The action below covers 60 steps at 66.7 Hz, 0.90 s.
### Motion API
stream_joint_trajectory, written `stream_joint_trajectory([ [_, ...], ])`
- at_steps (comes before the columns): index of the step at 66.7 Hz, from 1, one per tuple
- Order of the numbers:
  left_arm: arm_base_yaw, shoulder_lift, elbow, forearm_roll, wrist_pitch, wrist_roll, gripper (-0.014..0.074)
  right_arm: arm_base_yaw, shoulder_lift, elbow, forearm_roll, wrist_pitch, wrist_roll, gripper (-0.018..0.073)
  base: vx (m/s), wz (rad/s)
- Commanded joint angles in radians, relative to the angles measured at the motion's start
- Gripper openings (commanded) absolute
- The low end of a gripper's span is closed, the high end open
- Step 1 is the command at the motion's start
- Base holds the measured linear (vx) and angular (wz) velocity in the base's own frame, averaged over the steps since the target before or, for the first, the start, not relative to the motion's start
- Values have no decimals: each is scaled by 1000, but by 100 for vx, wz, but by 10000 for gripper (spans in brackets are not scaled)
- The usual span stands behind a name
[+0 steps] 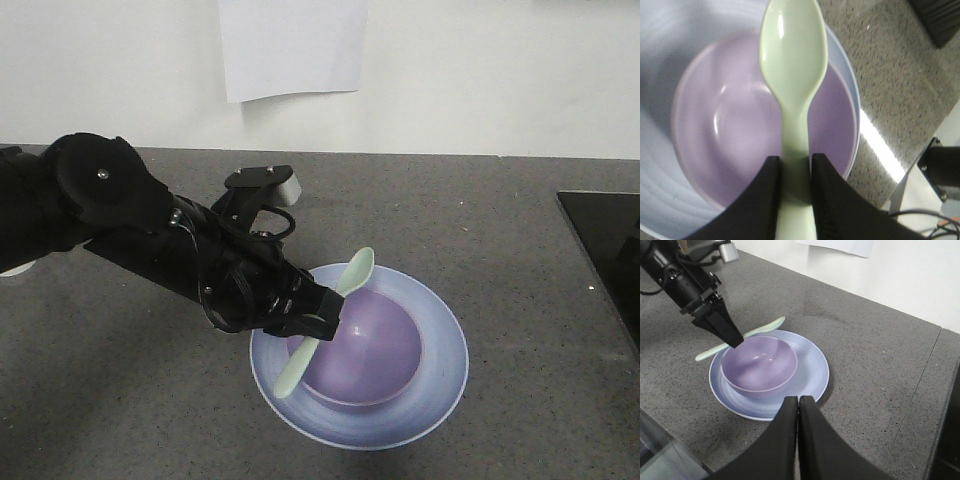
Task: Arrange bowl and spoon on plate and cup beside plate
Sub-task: 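Lower the spoon into the bowl with the left gripper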
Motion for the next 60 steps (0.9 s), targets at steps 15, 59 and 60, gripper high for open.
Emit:
stream_joint_trajectory([
  [15, -4, -15, -27, -26, 33, 0, -7, -4, 12, -17, 0, -59, 1, -5, 0, 0],
  [59, -3, -16, -27, -69, 36, 18, 109, -4, 12, -17, -3, -59, 1, -5, 0, 0],
  [60, -3, -16, -27, -73, 35, 18, 117, -4, 12, -17, -3, -59, 1, -5, 0, 0],
])
